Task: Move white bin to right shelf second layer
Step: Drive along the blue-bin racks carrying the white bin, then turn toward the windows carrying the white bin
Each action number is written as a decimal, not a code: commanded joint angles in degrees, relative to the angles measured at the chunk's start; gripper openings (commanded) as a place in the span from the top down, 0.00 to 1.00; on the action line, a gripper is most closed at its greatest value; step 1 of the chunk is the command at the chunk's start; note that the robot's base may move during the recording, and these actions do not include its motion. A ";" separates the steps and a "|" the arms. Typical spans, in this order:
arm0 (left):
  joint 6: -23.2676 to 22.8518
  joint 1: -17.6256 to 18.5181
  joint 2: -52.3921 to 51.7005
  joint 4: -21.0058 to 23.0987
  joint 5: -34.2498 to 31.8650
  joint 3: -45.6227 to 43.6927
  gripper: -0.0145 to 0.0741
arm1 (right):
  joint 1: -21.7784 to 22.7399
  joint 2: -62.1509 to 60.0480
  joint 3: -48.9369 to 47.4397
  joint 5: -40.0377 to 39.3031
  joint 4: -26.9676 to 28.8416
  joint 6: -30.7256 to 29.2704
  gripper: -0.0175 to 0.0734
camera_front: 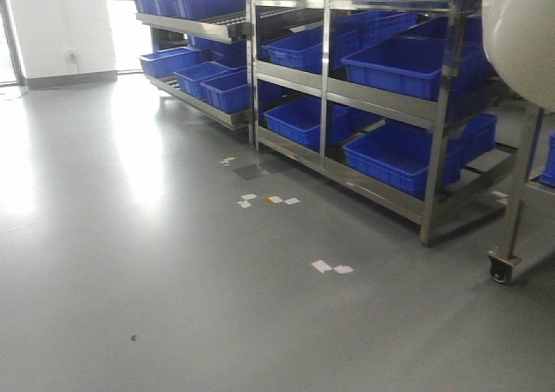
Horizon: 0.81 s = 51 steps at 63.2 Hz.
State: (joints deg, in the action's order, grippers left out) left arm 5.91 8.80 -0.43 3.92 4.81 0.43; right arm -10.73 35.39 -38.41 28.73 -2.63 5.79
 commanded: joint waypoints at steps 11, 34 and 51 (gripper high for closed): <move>-0.20 0.32 -0.80 0.31 -4.81 2.11 0.74 | 0.25 -0.18 -1.88 -5.98 0.10 -0.09 0.74; -0.20 0.32 -0.80 0.31 -4.81 2.11 0.74 | 0.25 -0.18 -1.88 -5.98 0.10 -0.09 0.74; -0.20 0.32 -0.80 0.31 -4.81 2.11 0.74 | 0.25 -0.18 -1.88 -5.98 0.10 -0.09 0.74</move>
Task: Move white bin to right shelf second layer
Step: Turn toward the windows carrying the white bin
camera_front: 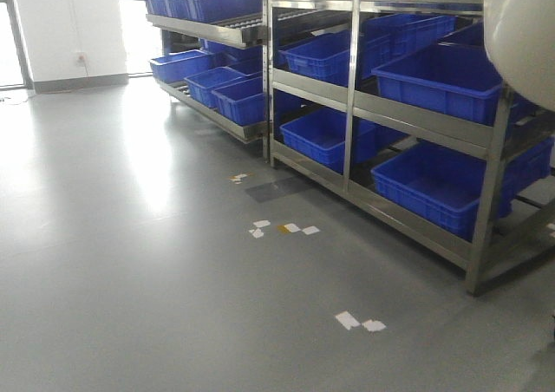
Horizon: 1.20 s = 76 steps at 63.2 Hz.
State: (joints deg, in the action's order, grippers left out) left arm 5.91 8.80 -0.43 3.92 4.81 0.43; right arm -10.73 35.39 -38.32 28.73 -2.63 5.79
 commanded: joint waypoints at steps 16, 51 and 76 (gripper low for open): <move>-0.20 0.32 -0.80 0.31 -4.81 2.11 0.74 | 0.25 -0.18 -1.97 -5.98 0.10 -0.09 0.74; -0.20 0.32 -0.80 0.31 -4.81 2.11 0.74 | 0.25 -0.18 -1.97 -5.98 0.10 -0.09 0.74; -0.20 0.32 -0.80 0.31 -4.81 2.11 0.74 | 0.25 -0.18 -1.97 -5.98 0.10 -0.09 0.74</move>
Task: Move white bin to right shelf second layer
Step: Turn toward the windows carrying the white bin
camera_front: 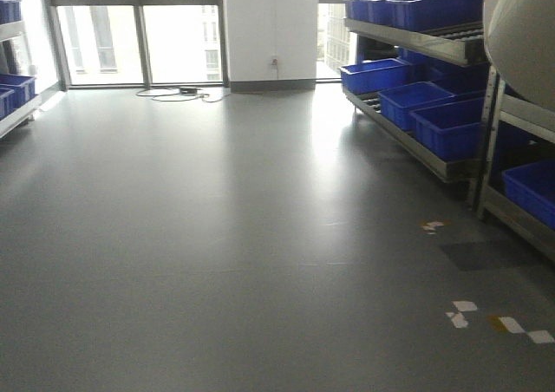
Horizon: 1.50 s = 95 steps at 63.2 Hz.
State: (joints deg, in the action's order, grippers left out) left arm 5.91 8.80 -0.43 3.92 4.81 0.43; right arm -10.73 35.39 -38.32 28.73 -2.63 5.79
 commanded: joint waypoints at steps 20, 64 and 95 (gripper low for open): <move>-0.20 0.32 -0.80 0.31 -4.81 2.11 0.74 | 0.25 -0.18 -1.97 -5.98 0.10 -0.09 0.74; -0.20 0.32 -0.80 0.31 -4.81 2.11 0.74 | 0.25 -0.18 -1.97 -5.98 0.10 -0.09 0.74; -0.20 0.32 -0.80 0.31 -4.81 2.11 0.74 | 0.25 -0.18 -1.97 -5.98 0.10 -0.09 0.74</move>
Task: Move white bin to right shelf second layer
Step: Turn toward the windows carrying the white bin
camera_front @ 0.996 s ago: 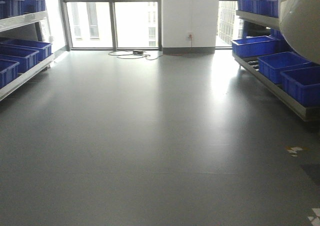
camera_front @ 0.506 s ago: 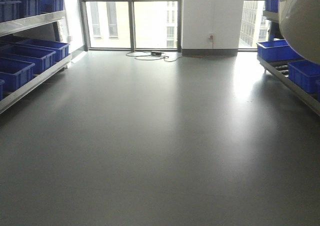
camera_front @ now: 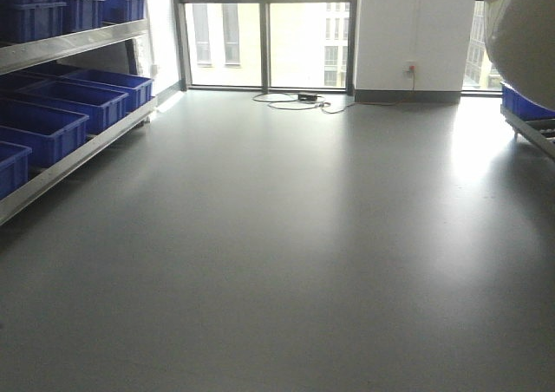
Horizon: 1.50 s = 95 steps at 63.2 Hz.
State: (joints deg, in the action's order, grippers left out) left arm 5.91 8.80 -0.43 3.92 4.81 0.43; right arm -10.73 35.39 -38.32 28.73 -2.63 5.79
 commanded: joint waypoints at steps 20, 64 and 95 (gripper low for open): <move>-0.20 0.32 -0.80 0.31 -4.81 2.11 0.74 | 0.25 -0.18 -1.97 -5.98 0.10 -0.09 0.74; -0.20 0.32 -0.80 0.31 -4.81 2.11 0.74 | 0.25 -0.18 -1.97 -5.98 0.10 -0.09 0.74; -0.20 0.32 -0.80 0.31 -4.81 2.11 0.74 | 0.25 -0.18 -1.97 -5.98 0.10 -0.09 0.74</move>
State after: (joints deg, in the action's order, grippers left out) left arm 5.91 8.80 -0.43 3.92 4.81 0.43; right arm -10.73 35.39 -38.32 28.73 -2.63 5.79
